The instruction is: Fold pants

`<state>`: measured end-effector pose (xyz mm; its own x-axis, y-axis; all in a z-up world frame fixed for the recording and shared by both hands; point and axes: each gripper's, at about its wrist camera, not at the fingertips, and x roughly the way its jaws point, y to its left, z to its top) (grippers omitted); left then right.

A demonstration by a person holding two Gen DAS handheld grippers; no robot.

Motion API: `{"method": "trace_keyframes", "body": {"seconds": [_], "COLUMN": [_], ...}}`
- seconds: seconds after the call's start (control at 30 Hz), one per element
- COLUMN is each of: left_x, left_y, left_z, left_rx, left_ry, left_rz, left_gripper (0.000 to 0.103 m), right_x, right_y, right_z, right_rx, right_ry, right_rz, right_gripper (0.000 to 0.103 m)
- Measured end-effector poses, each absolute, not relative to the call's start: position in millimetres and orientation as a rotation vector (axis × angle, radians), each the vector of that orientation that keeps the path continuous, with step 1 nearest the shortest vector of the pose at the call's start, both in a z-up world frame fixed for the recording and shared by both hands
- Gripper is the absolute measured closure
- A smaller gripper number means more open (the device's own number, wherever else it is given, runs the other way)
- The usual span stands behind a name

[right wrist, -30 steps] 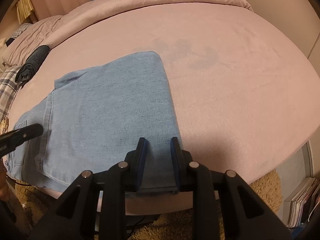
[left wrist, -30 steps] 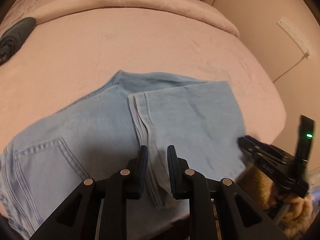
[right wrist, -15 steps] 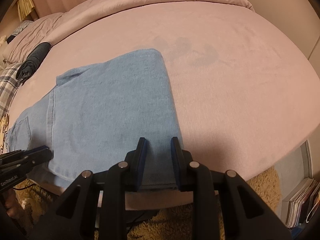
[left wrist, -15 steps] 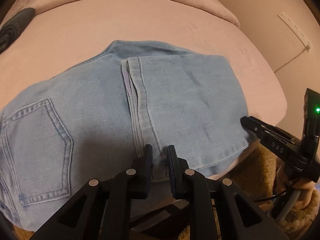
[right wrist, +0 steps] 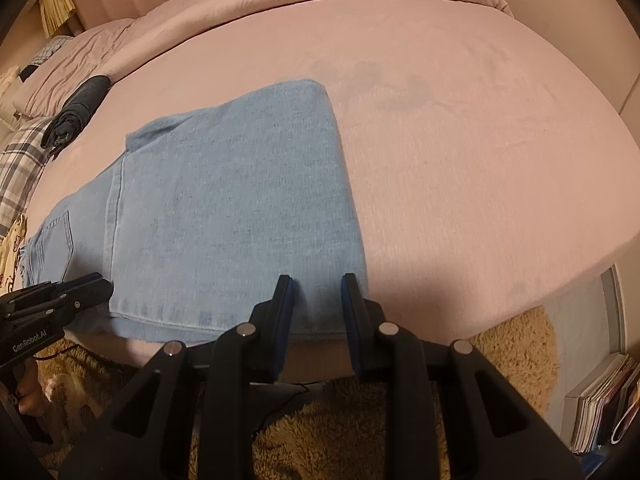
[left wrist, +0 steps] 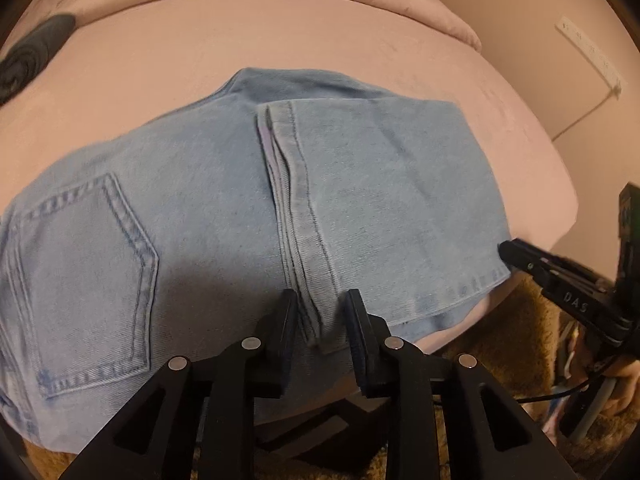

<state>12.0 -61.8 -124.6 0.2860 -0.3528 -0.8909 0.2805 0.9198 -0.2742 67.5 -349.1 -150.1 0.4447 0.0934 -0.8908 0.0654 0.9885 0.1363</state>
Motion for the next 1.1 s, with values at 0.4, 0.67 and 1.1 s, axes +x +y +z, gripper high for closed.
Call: {"method": "trace_keyframes", "body": {"seconds": [0.4,0.67,1.1], "left_x": [6.0,5.1,23.4], "left_y": [-43.1,-28.0,70.5], "left_z": [-125.5,-95.2,-74.4], "left_rx": [-0.138,-0.111,-0.256], "left_ry": [1.216,1.175,1.062], "left_rz": [-0.462,-0.418,-0.115], "left_gripper": [0.075,0.075,0.045], "right_x": [68.2,81.1,179.9], "right_y": [-347.2,-360.5,-320.3], "right_z": [-149.1,-130.7,-135.8], "right_rx": [0.151,0.247,0.036], "right_ry": [1.147,1.18,1.114], "right_rz": [0.008,0.036,0.056], "right_gripper": [0.079,0.071,0.05]}}
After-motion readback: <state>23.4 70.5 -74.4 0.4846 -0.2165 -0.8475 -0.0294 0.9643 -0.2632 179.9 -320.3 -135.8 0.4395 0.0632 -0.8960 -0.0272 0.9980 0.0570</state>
